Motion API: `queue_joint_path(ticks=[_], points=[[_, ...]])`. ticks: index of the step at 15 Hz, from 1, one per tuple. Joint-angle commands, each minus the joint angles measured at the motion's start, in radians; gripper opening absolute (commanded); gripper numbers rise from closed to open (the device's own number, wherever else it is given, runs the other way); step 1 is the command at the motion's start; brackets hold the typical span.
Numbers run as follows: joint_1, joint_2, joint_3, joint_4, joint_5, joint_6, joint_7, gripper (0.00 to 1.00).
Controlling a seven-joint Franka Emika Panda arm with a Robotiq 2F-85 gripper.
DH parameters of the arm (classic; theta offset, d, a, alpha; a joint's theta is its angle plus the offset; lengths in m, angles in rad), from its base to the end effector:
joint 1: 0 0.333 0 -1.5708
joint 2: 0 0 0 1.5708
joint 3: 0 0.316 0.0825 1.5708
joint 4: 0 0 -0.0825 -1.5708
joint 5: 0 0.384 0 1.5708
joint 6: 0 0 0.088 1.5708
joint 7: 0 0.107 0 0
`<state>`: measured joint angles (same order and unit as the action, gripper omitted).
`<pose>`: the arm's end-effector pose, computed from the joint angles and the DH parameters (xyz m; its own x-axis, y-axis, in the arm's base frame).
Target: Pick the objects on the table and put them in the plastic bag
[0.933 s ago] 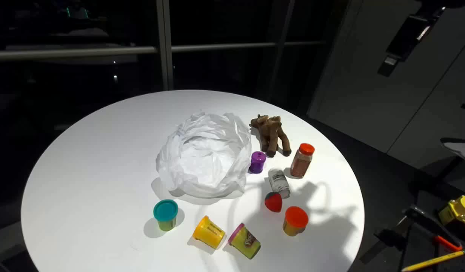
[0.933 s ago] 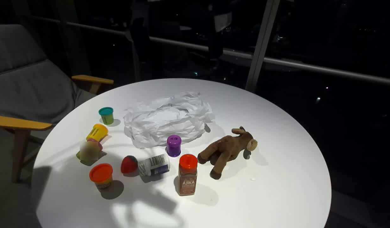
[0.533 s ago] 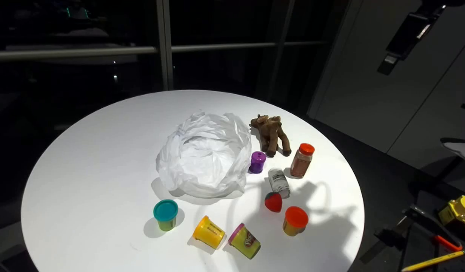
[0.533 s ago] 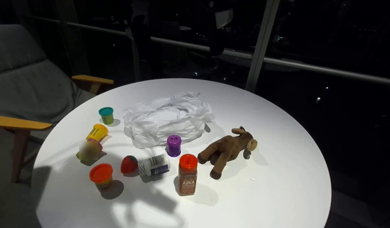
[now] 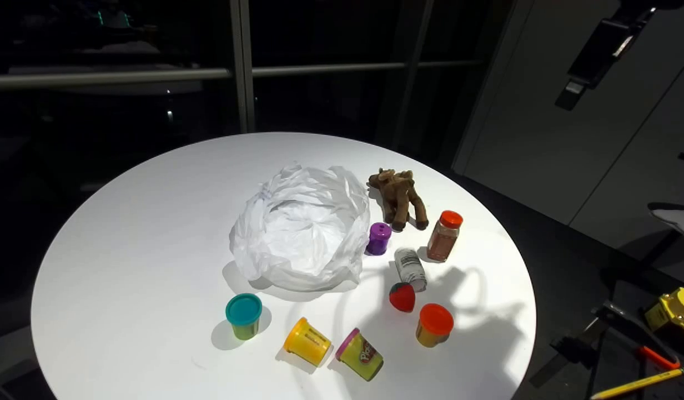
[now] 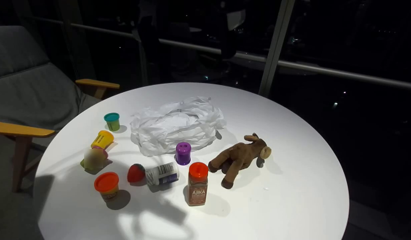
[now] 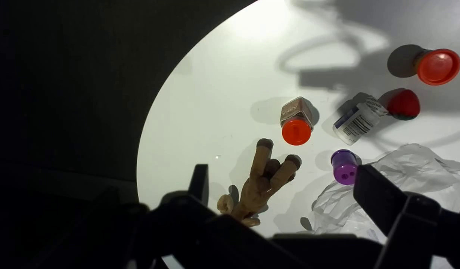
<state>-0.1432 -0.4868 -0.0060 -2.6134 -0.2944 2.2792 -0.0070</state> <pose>0.3932 -0.0661 0.4268 0.9907 0.0491 0.1270 0.0167 -0.9695 0.2447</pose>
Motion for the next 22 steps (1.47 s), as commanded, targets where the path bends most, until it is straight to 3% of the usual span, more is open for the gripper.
queue_joint_path(ticks=[1, 12, 18, 22], points=[[0.009, 0.0, -0.008, 0.002, -0.004, -0.004, 0.003, 1.0], [0.013, 0.043, -0.004, 0.019, -0.013, 0.013, -0.003, 1.0], [0.073, 0.302, 0.043, 0.098, -0.002, 0.162, 0.047, 1.0], [0.14, 0.525, 0.065, 0.153, 0.021, 0.361, -0.016, 1.0]])
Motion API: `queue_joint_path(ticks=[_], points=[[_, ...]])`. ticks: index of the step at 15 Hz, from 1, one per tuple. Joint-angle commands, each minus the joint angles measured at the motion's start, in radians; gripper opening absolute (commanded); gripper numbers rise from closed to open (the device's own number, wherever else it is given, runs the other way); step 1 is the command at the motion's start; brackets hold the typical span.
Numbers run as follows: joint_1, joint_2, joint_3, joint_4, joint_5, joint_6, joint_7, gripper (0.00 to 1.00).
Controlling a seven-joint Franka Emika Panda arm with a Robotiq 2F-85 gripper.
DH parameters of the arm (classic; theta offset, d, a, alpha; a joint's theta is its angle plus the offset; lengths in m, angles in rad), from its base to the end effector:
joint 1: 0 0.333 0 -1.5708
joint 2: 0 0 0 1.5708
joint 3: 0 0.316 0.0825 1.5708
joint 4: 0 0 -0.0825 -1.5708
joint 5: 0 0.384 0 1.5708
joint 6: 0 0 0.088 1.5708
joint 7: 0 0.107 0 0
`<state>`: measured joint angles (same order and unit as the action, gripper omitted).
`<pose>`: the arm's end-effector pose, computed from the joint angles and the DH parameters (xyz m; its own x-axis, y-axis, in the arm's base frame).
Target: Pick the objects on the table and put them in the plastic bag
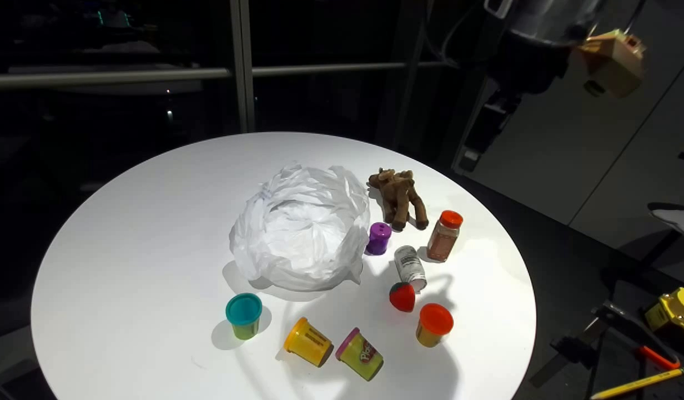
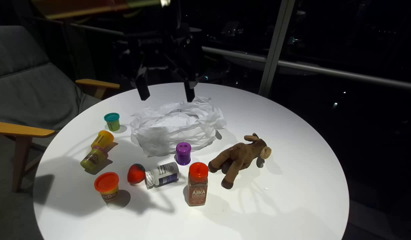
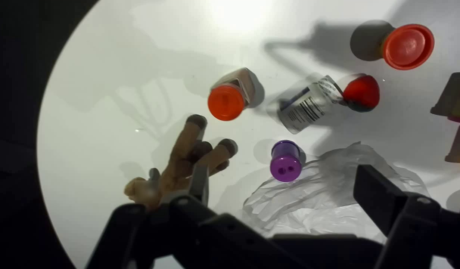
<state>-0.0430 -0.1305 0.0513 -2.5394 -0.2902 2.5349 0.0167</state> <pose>0.4592 0.0068 0.3313 0.9682 0.2274 0.1042 0.2041 -0.9591 0.1960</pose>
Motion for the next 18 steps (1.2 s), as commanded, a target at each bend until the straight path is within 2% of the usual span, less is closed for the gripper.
queue_joint_path(ticks=[1, 5, 8, 12, 18], points=[[0.049, 0.232, 0.01, 0.097, 0.007, 0.143, -0.057, 1.0], [0.07, 0.409, 0.002, 0.176, 0.005, 0.195, -0.138, 1.0], [0.083, 0.512, -0.03, 0.254, -0.034, 0.195, -0.144, 1.0], [0.091, 0.619, -0.056, 0.357, -0.029, 0.184, -0.149, 1.0], [0.085, 0.735, -0.053, 0.484, -0.005, 0.151, -0.165, 1.0]])
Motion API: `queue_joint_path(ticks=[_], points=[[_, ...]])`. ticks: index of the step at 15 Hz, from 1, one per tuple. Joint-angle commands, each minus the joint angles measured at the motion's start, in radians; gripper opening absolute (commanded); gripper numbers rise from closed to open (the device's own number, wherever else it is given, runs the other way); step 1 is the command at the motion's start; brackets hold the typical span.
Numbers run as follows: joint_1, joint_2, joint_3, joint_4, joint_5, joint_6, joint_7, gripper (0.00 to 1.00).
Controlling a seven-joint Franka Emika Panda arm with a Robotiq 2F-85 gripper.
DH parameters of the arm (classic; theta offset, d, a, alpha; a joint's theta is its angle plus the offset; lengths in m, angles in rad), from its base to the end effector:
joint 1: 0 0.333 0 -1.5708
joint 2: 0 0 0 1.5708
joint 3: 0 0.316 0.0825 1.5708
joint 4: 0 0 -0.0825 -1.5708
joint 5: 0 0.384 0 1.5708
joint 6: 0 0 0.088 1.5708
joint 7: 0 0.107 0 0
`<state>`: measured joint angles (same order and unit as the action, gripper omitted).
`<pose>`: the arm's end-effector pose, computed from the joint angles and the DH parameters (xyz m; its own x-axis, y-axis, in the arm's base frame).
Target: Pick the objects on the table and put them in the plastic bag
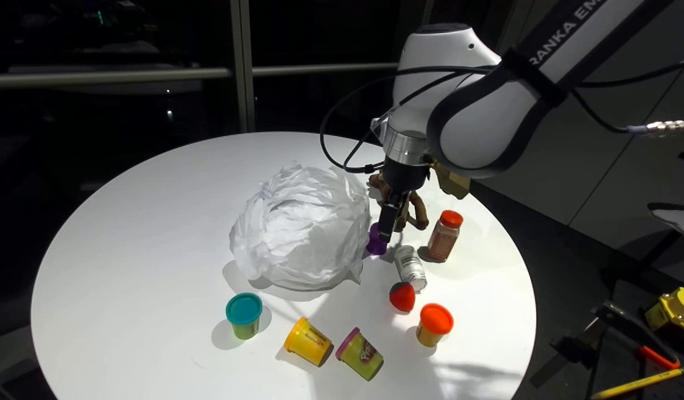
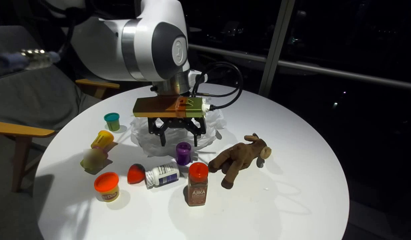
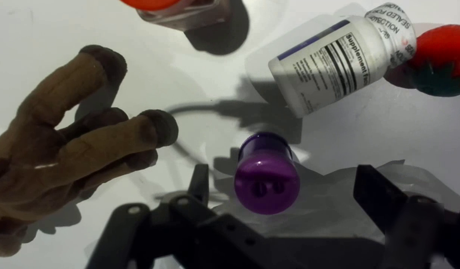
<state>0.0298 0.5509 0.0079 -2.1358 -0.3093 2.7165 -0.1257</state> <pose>0.5673 0.0325 0.1453 0.9038 0.4278 -0.0044 0.4247 -0.8959 0.1303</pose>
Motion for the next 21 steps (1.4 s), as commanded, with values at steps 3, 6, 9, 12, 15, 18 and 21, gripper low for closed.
queue_joint_path(ticks=[3, 6, 9, 12, 15, 18, 21], points=[[0.024, 0.097, -0.025, 0.132, 0.006, -0.06, -0.009, 1.0], [0.029, 0.13, -0.035, 0.179, 0.005, -0.116, -0.006, 0.76], [0.022, 0.15, -0.033, 0.21, 0.01, -0.14, -0.008, 0.64], [0.01, 0.158, -0.022, 0.225, 0.023, -0.137, -0.017, 0.4], [0.031, 0.123, -0.043, 0.211, 0.011, -0.162, 0.012, 0.26], [0.106, 0.033, -0.117, 0.195, -0.02, -0.278, 0.153, 0.26], [0.163, -0.062, -0.137, 0.212, -0.024, -0.416, 0.3, 0.26]])
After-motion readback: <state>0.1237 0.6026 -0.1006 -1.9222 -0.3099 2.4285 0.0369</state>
